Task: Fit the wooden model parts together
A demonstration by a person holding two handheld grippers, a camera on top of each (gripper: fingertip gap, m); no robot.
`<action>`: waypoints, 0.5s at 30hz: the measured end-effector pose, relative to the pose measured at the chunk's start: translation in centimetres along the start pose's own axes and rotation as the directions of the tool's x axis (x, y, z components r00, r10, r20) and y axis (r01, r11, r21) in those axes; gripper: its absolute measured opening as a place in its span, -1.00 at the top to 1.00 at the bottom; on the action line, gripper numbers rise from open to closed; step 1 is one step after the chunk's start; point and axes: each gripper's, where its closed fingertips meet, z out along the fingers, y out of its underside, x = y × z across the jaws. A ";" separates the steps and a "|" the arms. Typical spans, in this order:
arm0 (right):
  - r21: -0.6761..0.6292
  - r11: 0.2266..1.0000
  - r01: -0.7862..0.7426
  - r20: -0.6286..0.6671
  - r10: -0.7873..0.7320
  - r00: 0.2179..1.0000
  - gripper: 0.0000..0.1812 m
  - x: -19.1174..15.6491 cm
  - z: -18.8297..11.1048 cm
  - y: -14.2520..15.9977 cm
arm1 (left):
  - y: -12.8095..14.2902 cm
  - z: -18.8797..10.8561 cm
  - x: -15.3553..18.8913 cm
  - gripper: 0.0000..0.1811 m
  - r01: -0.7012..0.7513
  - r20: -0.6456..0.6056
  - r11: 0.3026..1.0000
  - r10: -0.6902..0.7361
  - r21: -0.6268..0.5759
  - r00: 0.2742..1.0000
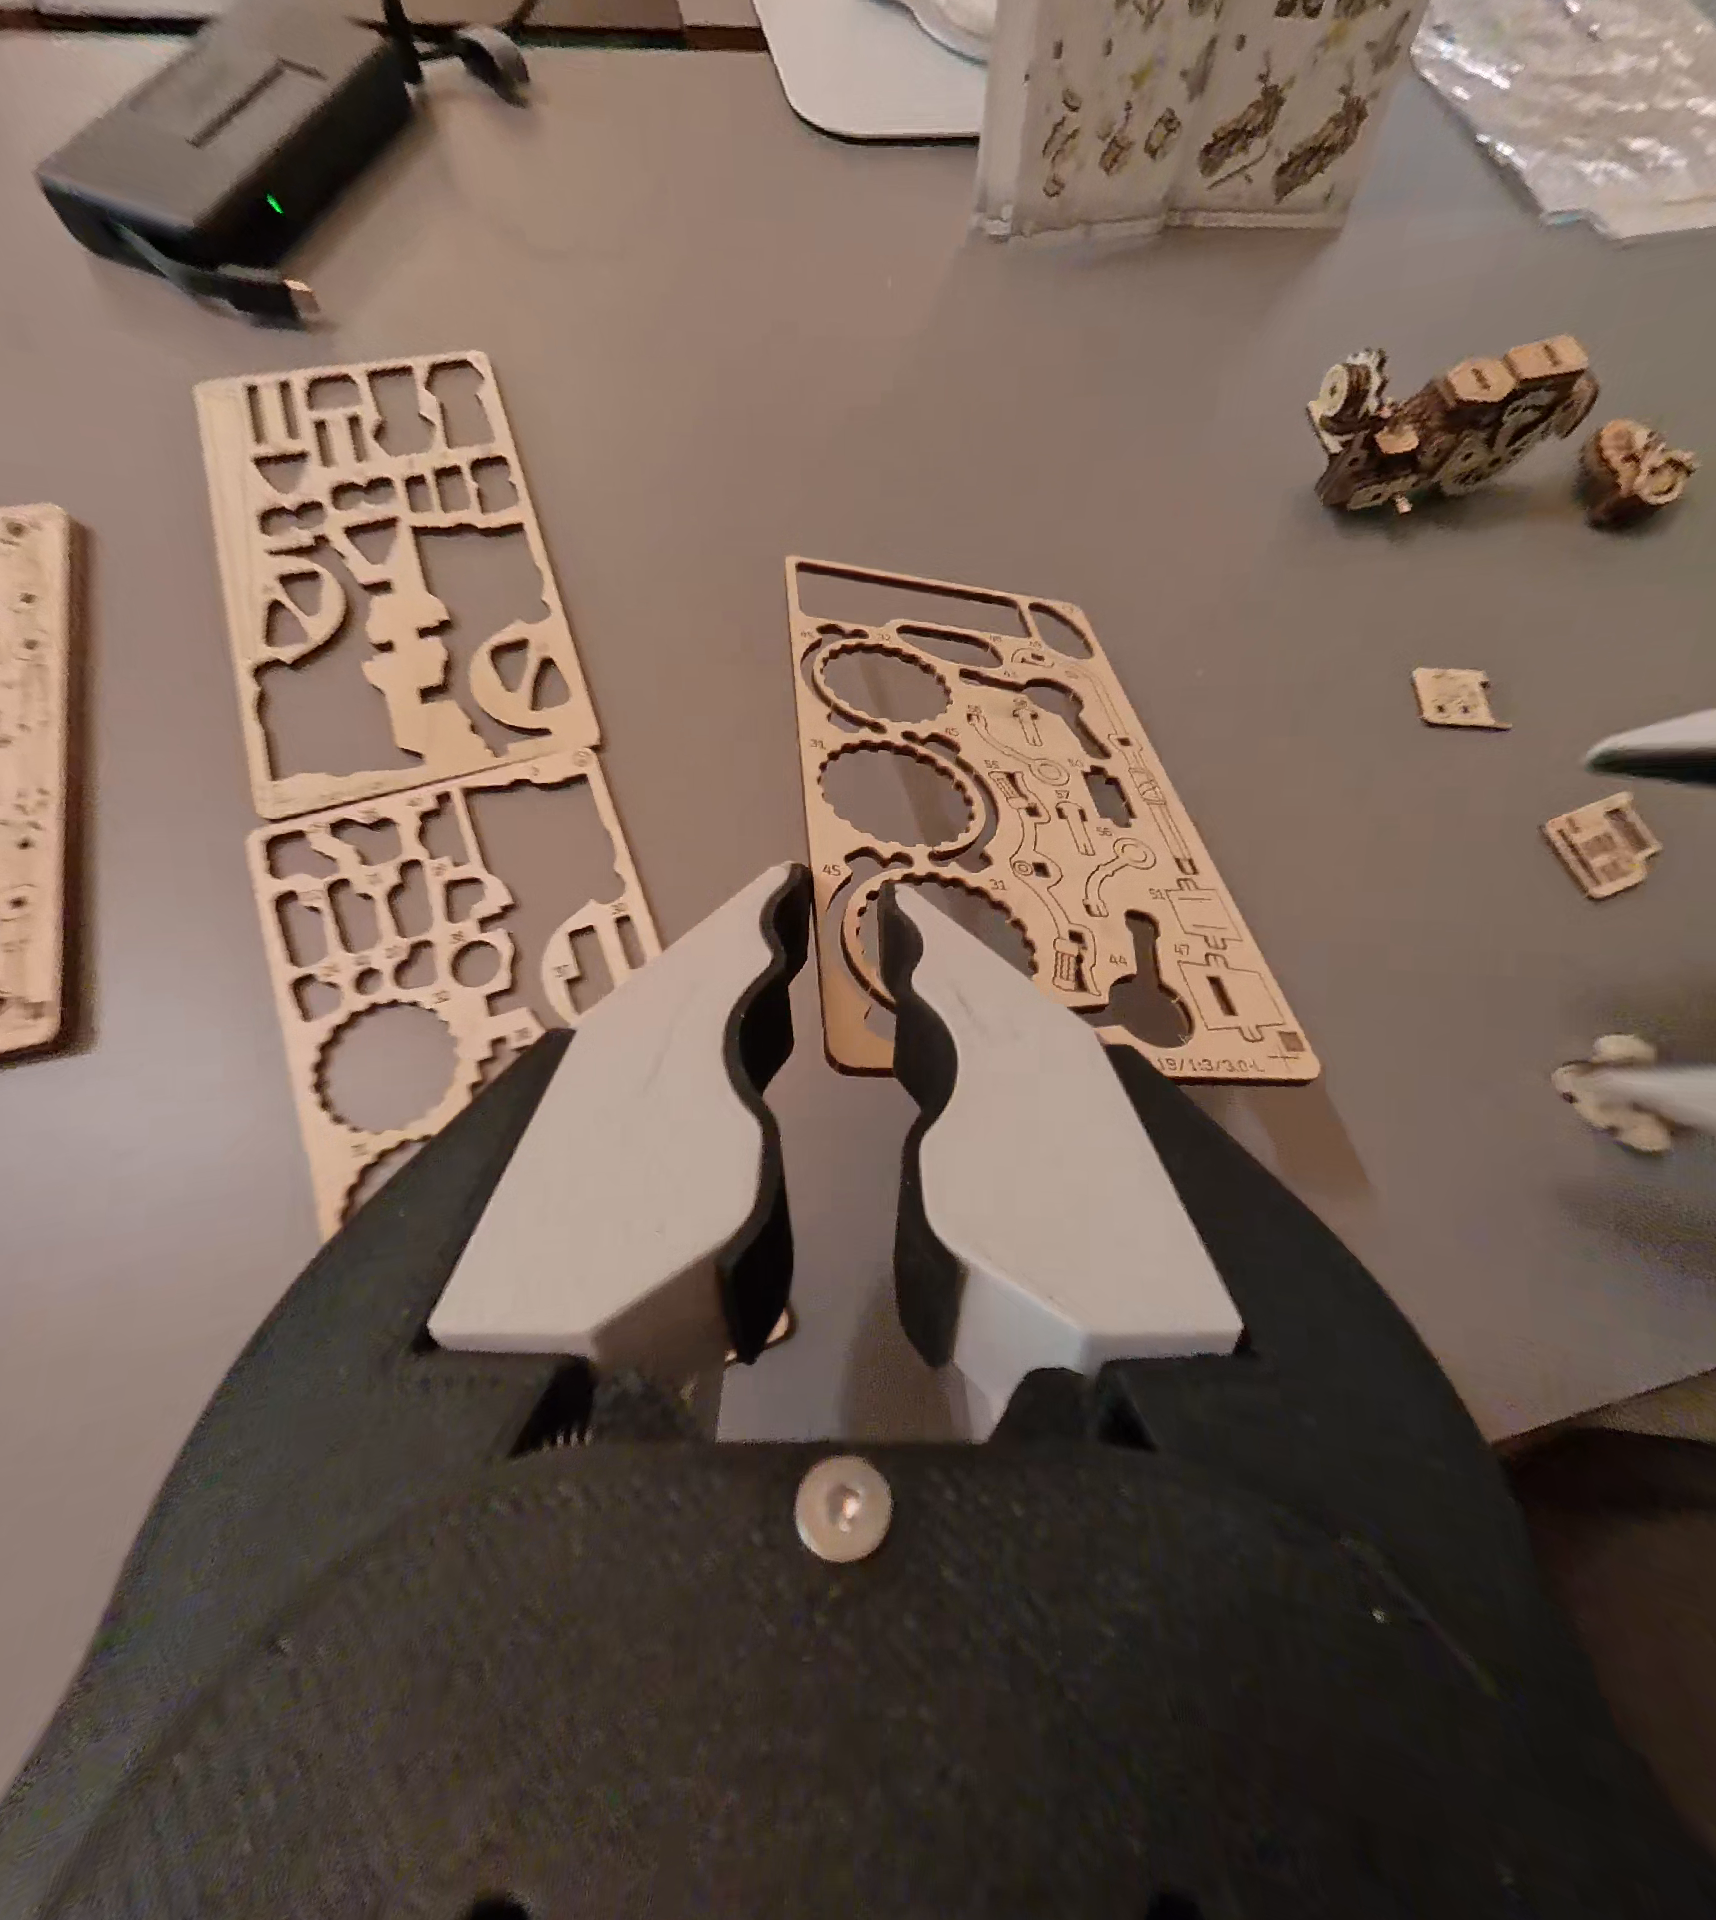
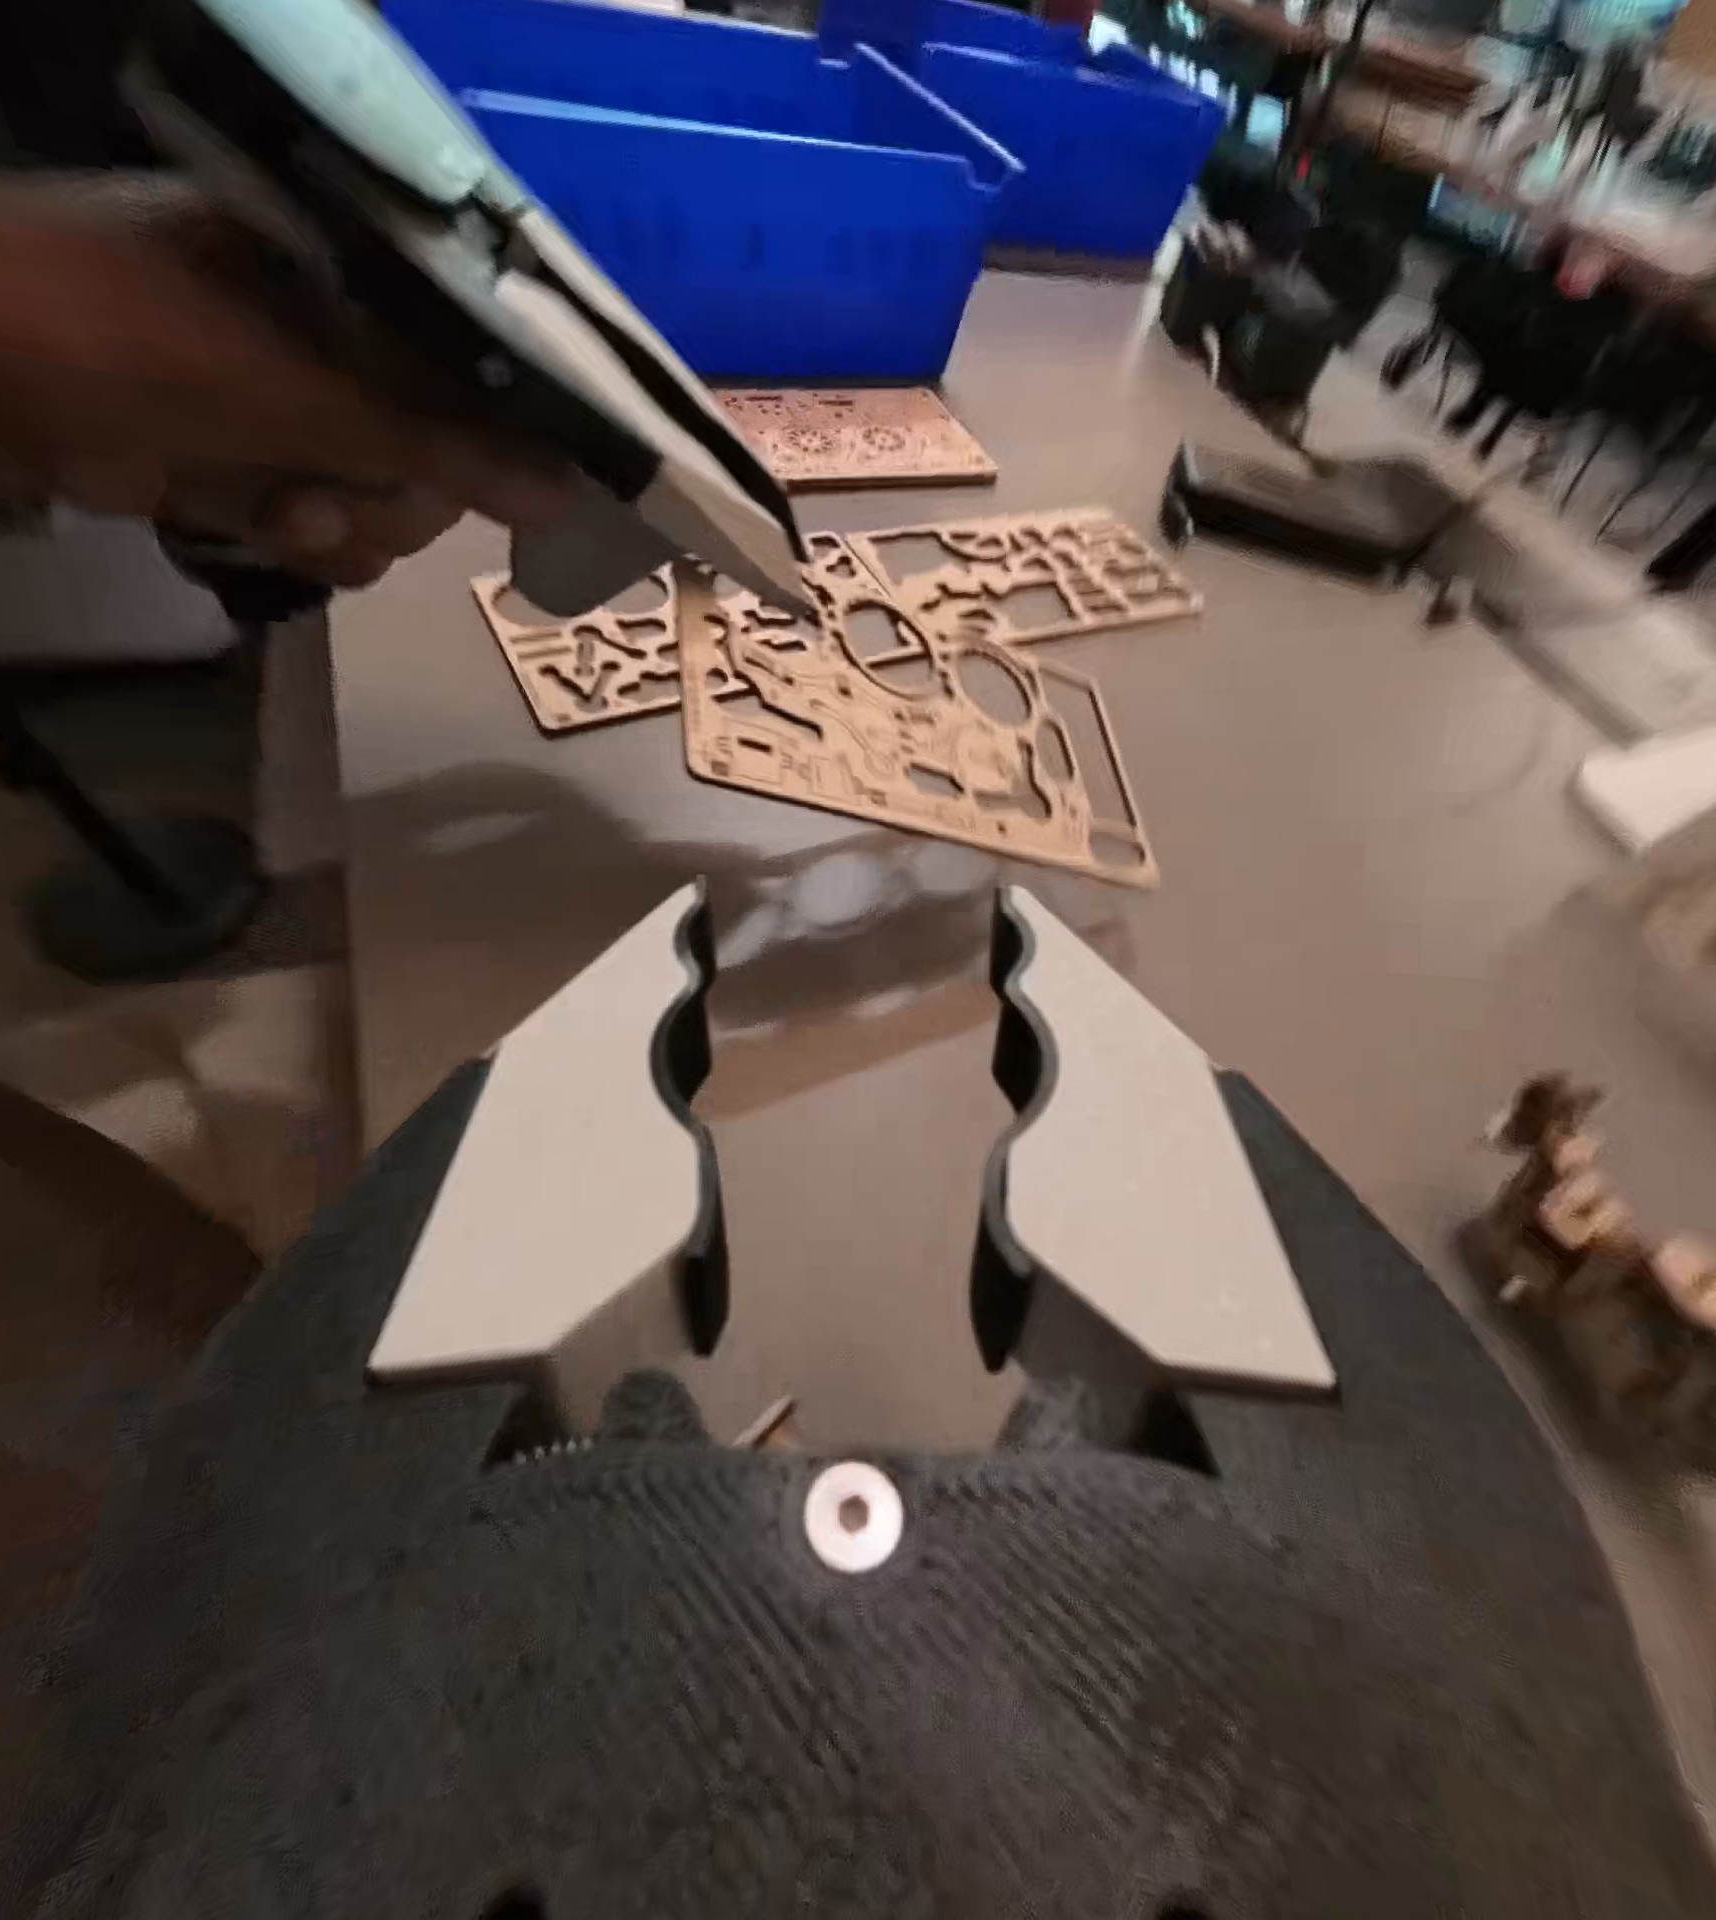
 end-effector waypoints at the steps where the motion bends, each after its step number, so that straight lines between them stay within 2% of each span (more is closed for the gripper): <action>1: -0.004 0.994 0.113 -0.009 -0.113 0.994 0.40 -0.6 0.7 0.0 | 0.1 0.2 0.2 0.88 0.028 -0.021 1.000 -0.028 -0.004 0.999; 5: -0.036 0.894 0.447 -0.129 -0.448 0.885 0.54 -0.9 3.2 -0.2 | 0.2 0.7 1.3 0.88 0.127 -0.115 0.992 -0.128 -0.015 0.985; 9: -0.071 0.824 0.562 -0.190 -0.565 0.803 0.91 -0.5 4.5 -0.2 | 0.3 0.7 2.4 0.88 0.144 -0.166 0.989 -0.145 -0.017 0.975; 10: -0.065 0.816 0.574 -0.201 -0.574 0.794 0.92 -0.4 4.4 -0.4 | 0.4 0.8 2.5 0.88 0.149 -0.171 0.989 -0.150 -0.015 0.974; 13: -0.059 0.779 0.625 -0.248 -0.617 0.747 0.96 0.4 3.6 -0.9 | -0.1 0.5 2.9 0.47 0.254 -0.265 0.967 -0.244 0.002 0.933; 15: -0.048 0.759 0.650 -0.304 -0.631 0.714 0.96 1.0 2.8 -1.5 | -0.5 0.3 3.3 0.25 0.358 -0.362 0.933 -0.340 -0.016 0.868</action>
